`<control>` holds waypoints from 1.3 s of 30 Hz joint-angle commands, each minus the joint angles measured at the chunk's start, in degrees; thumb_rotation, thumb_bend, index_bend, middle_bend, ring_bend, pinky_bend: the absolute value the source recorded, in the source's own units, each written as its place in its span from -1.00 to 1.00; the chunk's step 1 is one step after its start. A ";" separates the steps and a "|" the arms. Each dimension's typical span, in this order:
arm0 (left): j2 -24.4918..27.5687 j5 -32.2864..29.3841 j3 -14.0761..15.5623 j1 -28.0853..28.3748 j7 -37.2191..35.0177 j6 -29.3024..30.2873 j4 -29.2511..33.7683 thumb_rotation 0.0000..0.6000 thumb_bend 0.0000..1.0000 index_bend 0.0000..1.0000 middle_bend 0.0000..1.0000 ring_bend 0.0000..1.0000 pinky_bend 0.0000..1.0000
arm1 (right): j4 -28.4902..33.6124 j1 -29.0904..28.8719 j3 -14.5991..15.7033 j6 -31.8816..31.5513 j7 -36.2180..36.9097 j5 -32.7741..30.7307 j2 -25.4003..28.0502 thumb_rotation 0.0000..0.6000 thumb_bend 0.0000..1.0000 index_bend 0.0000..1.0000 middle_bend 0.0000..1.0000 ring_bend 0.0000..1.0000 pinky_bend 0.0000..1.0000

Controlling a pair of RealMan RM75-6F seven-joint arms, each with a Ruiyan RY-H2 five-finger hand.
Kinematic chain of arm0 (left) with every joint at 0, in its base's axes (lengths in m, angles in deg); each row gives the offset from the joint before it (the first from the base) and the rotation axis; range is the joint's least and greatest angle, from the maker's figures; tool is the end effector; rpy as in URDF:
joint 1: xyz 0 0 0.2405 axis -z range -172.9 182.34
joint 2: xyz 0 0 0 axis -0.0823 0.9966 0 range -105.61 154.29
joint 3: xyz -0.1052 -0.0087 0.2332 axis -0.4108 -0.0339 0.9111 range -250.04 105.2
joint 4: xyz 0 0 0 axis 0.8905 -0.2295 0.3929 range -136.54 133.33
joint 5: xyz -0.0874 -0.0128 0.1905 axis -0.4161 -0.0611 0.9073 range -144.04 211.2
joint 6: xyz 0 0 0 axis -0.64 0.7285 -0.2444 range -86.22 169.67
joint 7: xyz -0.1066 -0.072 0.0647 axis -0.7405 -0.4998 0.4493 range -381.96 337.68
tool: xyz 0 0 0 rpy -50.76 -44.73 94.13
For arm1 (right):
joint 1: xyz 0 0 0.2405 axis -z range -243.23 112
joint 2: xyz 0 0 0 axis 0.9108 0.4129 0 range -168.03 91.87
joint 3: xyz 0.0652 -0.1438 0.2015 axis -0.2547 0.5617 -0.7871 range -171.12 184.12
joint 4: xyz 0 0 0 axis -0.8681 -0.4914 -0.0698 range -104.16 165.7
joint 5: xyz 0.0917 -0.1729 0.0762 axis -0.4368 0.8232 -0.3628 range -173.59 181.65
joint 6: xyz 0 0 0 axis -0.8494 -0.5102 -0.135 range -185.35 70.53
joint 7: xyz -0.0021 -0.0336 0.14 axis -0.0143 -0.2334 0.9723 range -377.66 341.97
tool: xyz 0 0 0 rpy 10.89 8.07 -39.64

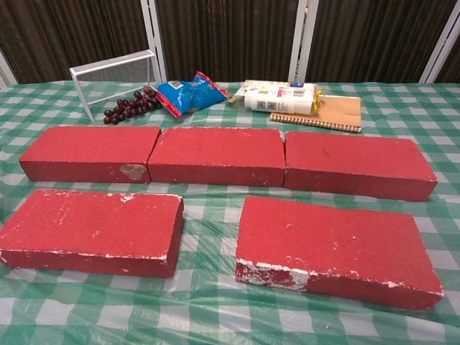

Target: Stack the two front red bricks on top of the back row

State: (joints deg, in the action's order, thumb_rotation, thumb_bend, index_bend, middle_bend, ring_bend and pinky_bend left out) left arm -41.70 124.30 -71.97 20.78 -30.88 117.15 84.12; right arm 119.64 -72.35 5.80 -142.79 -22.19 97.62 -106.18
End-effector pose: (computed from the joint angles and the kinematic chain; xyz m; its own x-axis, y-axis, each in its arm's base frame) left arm -0.2977 0.2287 0.1257 0.3796 0.1594 0.9113 0.9112 -0.2347 -0.3385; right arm -0.2960 -0.1819 0.1301 0.4677 -0.0085 0.8839 -0.8716 -0.1707 0.4595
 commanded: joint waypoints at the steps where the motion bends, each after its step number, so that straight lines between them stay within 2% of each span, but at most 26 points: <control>1: -0.11 0.25 0.14 0.07 -0.25 0.00 -0.22 1.00 -0.47 -1.00 -1.00 -1.00 -0.84 | 0.06 -0.05 -0.01 0.08 -0.17 -0.01 -0.09 1.00 -0.78 -1.00 -1.00 -1.00 -1.00; 7: -0.61 4.71 1.98 1.51 -4.97 -0.54 -0.48 1.00 -0.47 -1.00 -1.00 -1.00 -0.84 | 0.39 0.02 0.60 -0.06 -0.25 0.97 0.02 1.00 -0.78 -1.00 -1.00 -1.00 -1.00; 9: -1.15 7.83 3.08 2.56 -9.68 -0.26 -0.80 1.00 -0.48 -1.00 -1.00 -1.00 -0.84 | 0.49 0.00 1.07 0.13 -0.02 1.53 0.18 1.00 -0.78 -1.00 -1.00 -1.00 -1.00; 14: -3.74 14.34 5.25 6.79 -27.65 0.53 -4.55 1.00 -0.48 -1.00 -1.00 -1.00 -0.91 | 1.28 -0.44 2.81 1.20 2.99 3.57 1.84 1.00 -0.78 -1.00 -1.00 -1.00 -1.00; 16: -4.26 15.66 5.88 8.06 -29.75 0.01 -5.08 1.00 -0.47 -1.00 -1.00 -1.00 -0.92 | 1.35 -0.48 3.06 1.08 3.80 4.02 2.25 1.00 -0.78 -1.00 -1.00 -1.00 -1.00; 22: -4.47 18.50 7.77 11.83 -29.00 -3.82 -0.42 1.00 -0.45 -1.00 -1.00 -1.00 -0.95 | 1.54 -0.55 4.04 0.57 6.64 5.75 3.62 1.00 -0.78 -1.00 -1.00 -1.00 -1.00; 29: -6.70 15.99 7.51 14.56 -22.95 -10.04 3.55 1.00 -0.45 -1.00 -1.00 -1.00 -0.96 | 1.07 0.29 4.93 -2.72 10.23 8.43 4.99 1.00 -0.78 -1.00 -1.00 -1.00 -1.00; 34: -9.52 13.73 6.73 15.45 -19.24 -12.51 3.47 1.00 -0.45 -1.00 -1.00 -1.00 -0.98 | 0.79 0.43 5.17 -3.29 11.35 8.95 5.31 1.00 -0.78 -1.00 -1.00 -1.00 -1.00; 39: -12.83 9.07 4.74 16.81 -17.48 -16.04 0.57 1.00 -0.44 -1.00 -1.00 -1.00 -1.00 | 0.75 0.16 5.83 -3.07 12.76 9.97 5.87 1.00 -0.78 -1.00 -1.00 -1.00 -1.00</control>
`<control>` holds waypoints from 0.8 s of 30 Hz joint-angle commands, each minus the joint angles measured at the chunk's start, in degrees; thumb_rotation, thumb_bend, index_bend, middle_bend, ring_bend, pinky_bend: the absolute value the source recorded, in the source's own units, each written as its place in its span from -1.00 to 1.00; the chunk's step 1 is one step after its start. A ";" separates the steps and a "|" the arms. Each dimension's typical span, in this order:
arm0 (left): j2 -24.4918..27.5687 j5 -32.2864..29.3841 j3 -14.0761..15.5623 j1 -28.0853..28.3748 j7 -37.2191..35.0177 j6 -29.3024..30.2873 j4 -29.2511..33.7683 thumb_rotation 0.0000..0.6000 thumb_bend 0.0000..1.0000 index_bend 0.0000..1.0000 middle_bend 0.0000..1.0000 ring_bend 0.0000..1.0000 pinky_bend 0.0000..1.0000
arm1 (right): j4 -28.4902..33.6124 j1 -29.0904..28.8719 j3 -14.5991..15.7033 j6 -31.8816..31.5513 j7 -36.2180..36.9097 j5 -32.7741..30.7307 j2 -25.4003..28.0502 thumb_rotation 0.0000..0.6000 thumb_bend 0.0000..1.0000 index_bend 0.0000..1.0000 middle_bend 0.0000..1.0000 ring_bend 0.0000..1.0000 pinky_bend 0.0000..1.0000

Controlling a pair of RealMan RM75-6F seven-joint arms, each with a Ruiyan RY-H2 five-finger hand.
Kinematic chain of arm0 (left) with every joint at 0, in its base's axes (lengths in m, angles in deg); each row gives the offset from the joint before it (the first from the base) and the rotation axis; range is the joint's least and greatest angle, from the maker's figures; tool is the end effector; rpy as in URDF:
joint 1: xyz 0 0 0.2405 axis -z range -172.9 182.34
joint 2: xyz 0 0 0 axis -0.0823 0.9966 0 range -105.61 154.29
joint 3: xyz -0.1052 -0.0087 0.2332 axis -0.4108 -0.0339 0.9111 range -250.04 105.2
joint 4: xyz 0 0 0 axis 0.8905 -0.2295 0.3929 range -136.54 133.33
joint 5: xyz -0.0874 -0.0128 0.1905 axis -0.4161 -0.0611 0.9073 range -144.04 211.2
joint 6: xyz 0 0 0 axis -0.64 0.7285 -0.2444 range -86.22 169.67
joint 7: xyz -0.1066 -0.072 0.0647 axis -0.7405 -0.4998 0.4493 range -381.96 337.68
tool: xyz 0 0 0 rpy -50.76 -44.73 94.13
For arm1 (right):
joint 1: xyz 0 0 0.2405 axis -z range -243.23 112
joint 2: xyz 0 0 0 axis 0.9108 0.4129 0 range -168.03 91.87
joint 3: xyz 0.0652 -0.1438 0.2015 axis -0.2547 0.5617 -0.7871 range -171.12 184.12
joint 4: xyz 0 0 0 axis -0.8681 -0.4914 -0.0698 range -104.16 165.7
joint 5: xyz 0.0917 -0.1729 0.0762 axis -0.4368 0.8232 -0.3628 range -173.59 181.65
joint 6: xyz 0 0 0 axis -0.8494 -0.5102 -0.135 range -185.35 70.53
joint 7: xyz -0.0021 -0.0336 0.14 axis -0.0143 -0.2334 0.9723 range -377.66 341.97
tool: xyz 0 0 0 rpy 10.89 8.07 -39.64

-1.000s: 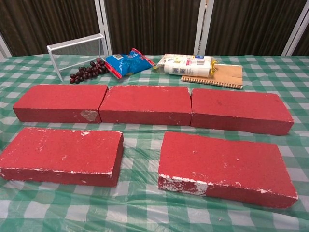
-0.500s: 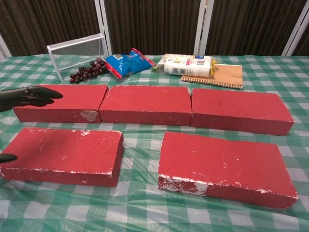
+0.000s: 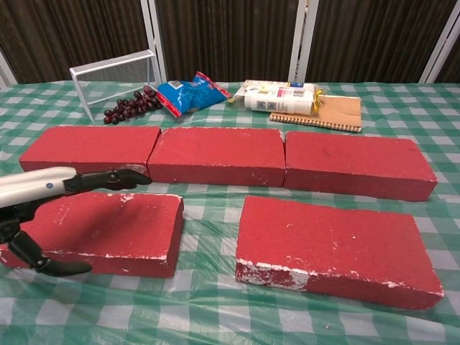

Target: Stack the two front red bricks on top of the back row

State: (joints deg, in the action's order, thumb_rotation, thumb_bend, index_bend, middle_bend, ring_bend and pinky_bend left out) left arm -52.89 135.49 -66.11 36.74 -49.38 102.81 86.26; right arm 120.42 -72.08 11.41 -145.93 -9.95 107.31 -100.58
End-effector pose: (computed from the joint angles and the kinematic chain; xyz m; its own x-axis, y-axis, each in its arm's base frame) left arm -0.2050 0.2364 0.0086 0.1816 0.5928 0.7846 0.8753 -0.4610 0.1458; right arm -0.2873 -0.1546 0.1443 0.3594 -0.1012 0.9277 -0.8961 -0.3149 0.3128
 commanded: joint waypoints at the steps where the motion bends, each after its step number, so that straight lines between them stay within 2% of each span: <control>1: -1.92 -2.62 -1.24 1.04 0.98 -2.08 -1.94 1.00 -0.44 -1.00 -1.00 -1.00 -1.00 | -0.06 -0.14 0.23 0.08 0.74 0.27 0.38 1.00 -0.78 -1.00 -1.00 -1.00 -1.00; 10: -2.18 -4.84 -0.76 2.54 -0.89 -4.31 -4.22 1.00 -0.45 -1.00 -1.00 -1.00 -1.00 | 0.15 -0.35 0.16 0.97 0.32 -0.34 0.45 1.00 -0.78 -1.00 -1.00 -1.00 -1.00; 24: -1.94 -6.13 0.44 3.19 0.71 -5.63 -5.04 1.00 -0.44 -1.00 -1.00 -1.00 -1.00 | 0.46 -0.42 0.18 1.38 0.24 -0.65 0.55 1.00 -0.78 -1.00 -1.00 -1.00 -1.00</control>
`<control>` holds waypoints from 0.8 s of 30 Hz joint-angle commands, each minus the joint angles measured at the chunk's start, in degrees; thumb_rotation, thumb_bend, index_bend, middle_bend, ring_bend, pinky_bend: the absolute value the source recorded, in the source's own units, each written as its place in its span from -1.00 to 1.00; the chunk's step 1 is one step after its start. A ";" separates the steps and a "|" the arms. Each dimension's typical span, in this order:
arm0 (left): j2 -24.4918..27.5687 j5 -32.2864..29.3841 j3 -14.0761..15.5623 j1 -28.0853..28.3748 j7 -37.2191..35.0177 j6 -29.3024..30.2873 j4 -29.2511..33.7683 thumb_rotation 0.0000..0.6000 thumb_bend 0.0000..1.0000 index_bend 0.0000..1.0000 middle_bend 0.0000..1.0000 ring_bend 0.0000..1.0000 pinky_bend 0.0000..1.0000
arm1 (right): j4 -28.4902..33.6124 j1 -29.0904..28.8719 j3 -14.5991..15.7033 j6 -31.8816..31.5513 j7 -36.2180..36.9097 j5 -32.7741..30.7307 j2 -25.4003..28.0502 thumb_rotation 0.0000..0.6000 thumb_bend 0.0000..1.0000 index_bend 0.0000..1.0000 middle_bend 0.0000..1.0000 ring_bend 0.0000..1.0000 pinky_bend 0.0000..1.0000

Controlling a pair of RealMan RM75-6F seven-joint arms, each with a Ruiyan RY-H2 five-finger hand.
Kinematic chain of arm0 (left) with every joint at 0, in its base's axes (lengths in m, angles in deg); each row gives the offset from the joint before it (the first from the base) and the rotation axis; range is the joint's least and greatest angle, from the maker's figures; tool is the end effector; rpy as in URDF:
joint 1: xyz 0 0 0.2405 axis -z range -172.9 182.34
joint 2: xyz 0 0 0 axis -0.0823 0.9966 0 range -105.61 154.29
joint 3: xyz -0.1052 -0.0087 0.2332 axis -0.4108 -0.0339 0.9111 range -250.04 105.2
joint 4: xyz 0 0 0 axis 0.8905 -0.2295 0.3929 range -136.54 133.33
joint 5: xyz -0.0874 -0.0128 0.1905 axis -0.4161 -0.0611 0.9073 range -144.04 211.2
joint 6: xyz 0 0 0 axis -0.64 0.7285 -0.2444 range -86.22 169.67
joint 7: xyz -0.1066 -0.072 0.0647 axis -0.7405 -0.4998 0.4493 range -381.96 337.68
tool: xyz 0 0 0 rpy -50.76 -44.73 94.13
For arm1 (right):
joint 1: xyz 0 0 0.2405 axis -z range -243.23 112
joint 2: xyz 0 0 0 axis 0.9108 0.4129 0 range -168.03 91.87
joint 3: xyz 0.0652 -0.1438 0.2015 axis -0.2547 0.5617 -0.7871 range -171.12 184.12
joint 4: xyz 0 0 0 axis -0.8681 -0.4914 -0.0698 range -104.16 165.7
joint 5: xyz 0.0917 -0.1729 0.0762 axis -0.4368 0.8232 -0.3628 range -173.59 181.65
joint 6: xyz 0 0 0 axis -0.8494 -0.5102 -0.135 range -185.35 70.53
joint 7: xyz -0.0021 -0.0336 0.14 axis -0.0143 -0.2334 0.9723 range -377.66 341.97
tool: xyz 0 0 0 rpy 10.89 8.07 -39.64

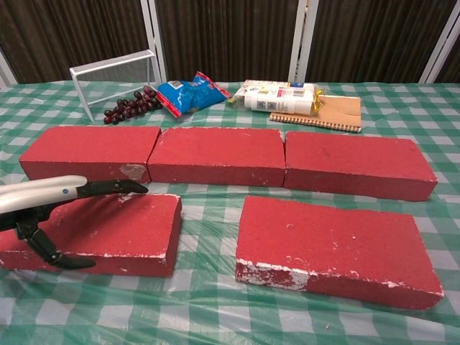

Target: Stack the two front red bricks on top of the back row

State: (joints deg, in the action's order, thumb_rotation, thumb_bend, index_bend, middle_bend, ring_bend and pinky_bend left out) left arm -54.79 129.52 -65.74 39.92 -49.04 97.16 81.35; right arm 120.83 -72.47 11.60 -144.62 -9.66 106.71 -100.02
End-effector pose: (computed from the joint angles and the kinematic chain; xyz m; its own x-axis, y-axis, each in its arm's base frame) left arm -0.2231 0.2593 -0.0041 0.2319 0.6157 0.7531 0.9114 -0.4080 0.0530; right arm -0.2888 -0.1561 0.1442 0.3631 -0.1234 0.9235 -0.8991 -0.3064 0.3126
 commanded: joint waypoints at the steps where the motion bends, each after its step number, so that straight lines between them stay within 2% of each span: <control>1: -0.10 -0.28 0.06 0.00 0.53 0.06 -0.26 1.00 -0.44 -1.00 -1.00 -1.00 -1.00 | 0.06 -0.03 0.01 0.12 -0.07 -0.04 -0.02 1.00 -0.78 -1.00 -1.00 -1.00 -1.00; 9: -0.93 -1.52 -0.21 0.02 2.15 0.02 -2.16 1.00 -0.45 -1.00 -1.00 -1.00 -1.00 | 0.17 -0.03 0.03 0.23 -0.28 -0.07 -0.03 1.00 -0.78 -1.00 -1.00 -1.00 -1.00; 14: -0.50 -3.02 0.06 0.46 3.78 -2.17 -1.97 1.00 -0.45 -1.00 -1.00 -1.00 -0.94 | 0.23 -0.03 -0.01 0.36 -0.57 -0.19 -0.11 1.00 -0.78 -1.00 -1.00 -1.00 -1.00; 16: -0.36 -3.66 0.00 0.53 4.33 -2.73 -1.81 1.00 -0.45 -1.00 -1.00 -1.00 -0.81 | 0.26 -0.05 -0.01 0.44 -0.64 -0.24 -0.14 1.00 -0.78 -1.00 -1.00 -1.00 -1.00; 18: -0.52 -4.03 -0.33 0.26 5.14 -2.14 -2.00 1.00 -0.46 -1.00 -0.92 -0.92 -0.57 | 0.29 -0.07 -0.01 0.54 -0.70 -0.27 -0.16 1.00 -0.78 -1.00 -1.00 -1.00 -1.00; 20: -0.60 -4.09 -0.54 -0.03 5.37 -1.32 -2.00 1.00 -0.46 -0.98 -0.68 -0.73 -0.31 | 0.31 -0.09 -0.03 0.63 -0.77 -0.37 -0.16 1.00 -0.78 -1.00 -1.00 -1.00 -1.00; 22: -0.82 -3.98 -0.78 -0.40 5.88 -0.23 -2.37 1.00 -0.45 -0.84 -0.41 -0.50 -0.04 | 0.34 -0.12 -0.05 0.76 -0.83 -0.46 -0.18 1.00 -0.78 -1.00 -1.00 -1.00 -1.00; 24: -0.98 -3.84 -0.97 -0.71 6.03 0.75 -2.68 1.00 -0.43 -0.71 -0.25 -0.31 0.15 | 0.38 -0.17 -0.08 0.93 -0.98 -0.57 -0.23 1.00 -0.78 -1.00 -1.00 -1.00 -1.00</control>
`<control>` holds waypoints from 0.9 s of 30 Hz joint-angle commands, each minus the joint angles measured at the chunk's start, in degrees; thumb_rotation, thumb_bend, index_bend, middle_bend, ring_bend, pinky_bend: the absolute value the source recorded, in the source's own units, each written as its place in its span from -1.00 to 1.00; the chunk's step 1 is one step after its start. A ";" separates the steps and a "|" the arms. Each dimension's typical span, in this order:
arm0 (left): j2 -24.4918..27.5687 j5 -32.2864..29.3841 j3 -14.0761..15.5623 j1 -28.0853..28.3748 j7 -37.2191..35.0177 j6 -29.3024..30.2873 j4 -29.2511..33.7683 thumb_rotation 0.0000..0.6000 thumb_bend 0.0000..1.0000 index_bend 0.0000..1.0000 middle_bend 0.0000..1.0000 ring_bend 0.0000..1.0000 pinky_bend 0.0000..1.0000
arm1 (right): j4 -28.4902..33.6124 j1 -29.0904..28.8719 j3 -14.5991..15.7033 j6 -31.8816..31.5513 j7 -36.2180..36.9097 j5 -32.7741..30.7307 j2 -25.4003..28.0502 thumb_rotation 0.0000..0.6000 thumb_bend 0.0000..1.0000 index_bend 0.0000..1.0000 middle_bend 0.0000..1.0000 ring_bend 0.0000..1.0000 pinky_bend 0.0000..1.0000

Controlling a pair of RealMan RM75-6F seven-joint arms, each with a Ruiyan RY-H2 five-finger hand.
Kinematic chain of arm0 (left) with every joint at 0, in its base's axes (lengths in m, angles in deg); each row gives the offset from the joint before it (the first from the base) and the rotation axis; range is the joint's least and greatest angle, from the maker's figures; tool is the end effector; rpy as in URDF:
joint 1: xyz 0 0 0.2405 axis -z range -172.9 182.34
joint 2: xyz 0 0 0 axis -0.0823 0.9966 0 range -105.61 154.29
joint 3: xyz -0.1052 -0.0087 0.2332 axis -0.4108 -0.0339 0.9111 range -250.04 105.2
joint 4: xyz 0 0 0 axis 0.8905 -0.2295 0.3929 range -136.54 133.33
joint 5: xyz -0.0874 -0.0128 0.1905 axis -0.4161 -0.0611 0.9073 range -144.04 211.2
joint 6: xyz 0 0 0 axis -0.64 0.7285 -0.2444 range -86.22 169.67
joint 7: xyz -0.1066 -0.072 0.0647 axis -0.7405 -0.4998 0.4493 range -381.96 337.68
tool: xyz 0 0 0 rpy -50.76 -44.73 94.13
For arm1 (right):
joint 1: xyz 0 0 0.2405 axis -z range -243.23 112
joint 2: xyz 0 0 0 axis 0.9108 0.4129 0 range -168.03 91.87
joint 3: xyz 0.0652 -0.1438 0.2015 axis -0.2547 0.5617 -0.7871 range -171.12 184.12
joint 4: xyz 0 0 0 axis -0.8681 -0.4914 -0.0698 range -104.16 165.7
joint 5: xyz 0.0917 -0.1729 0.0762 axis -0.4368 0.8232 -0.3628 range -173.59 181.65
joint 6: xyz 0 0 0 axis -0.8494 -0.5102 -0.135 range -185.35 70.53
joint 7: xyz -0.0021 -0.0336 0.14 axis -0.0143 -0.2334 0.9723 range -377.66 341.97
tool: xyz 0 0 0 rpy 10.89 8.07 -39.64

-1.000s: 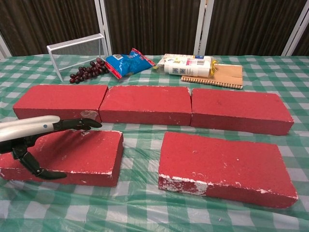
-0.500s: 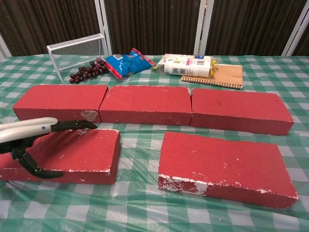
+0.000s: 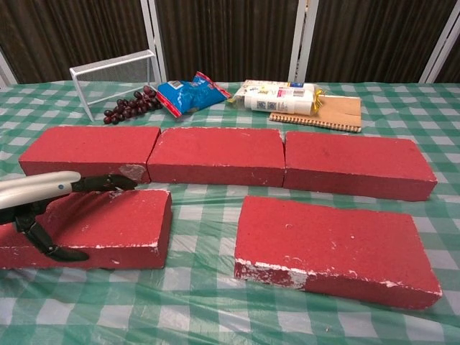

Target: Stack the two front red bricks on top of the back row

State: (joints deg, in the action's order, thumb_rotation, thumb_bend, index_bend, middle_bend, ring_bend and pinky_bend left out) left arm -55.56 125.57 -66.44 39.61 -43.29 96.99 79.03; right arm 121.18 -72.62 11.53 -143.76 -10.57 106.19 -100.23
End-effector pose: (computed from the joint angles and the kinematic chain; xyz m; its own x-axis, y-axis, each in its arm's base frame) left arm -0.2349 0.2705 -0.0020 0.2938 0.5574 0.7765 0.9115 -0.4079 -0.0521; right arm -0.2888 -0.1572 0.1414 0.3715 -0.1305 0.9192 -0.8984 -0.3004 0.3204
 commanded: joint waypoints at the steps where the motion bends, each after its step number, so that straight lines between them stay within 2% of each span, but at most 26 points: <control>1: -0.21 0.25 -0.31 -0.49 0.09 1.30 -0.38 1.00 -0.42 -0.69 -0.22 -0.26 0.21 | 0.03 -0.03 -0.02 0.13 -0.14 -0.09 -0.04 1.00 -0.78 -1.00 -1.00 -1.00 -1.00; 4: 0.13 0.92 -0.34 -0.66 -0.14 2.50 -0.43 1.00 -0.41 -0.63 -0.12 -0.11 0.35 | 0.13 -0.03 -0.07 0.31 -0.42 -0.30 -0.09 1.00 -0.78 -1.00 -1.00 -1.00 -1.00; 12: 2.99 2.66 -2.44 1.17 0.12 4.68 1.34 1.00 -0.41 -0.57 -0.06 -0.05 0.40 | 0.26 -0.23 -0.48 1.59 -2.02 -1.64 -0.57 1.00 -0.78 -1.00 -1.00 -1.00 -1.00; 19: 4.63 2.47 -6.55 7.26 -1.36 0.52 0.14 1.00 -0.41 -0.54 -0.04 -0.04 0.39 | 0.74 -0.12 -1.40 2.46 -4.42 -3.88 -1.23 1.00 -0.78 -1.00 -1.00 -1.00 -1.00; 27: 1.76 2.44 -9.33 15.20 -6.92 -5.97 -7.40 1.00 -0.41 -0.53 -0.03 -0.03 0.40 | 1.30 0.22 -2.58 2.82 -7.11 -6.43 -2.01 1.00 -0.78 -1.00 -1.00 -1.00 -1.00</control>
State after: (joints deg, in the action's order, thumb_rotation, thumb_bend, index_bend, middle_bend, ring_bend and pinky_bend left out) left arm -52.63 128.11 -75.00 53.05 -48.52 92.59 73.71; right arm 122.41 -72.46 9.08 -140.97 -17.52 99.92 -102.15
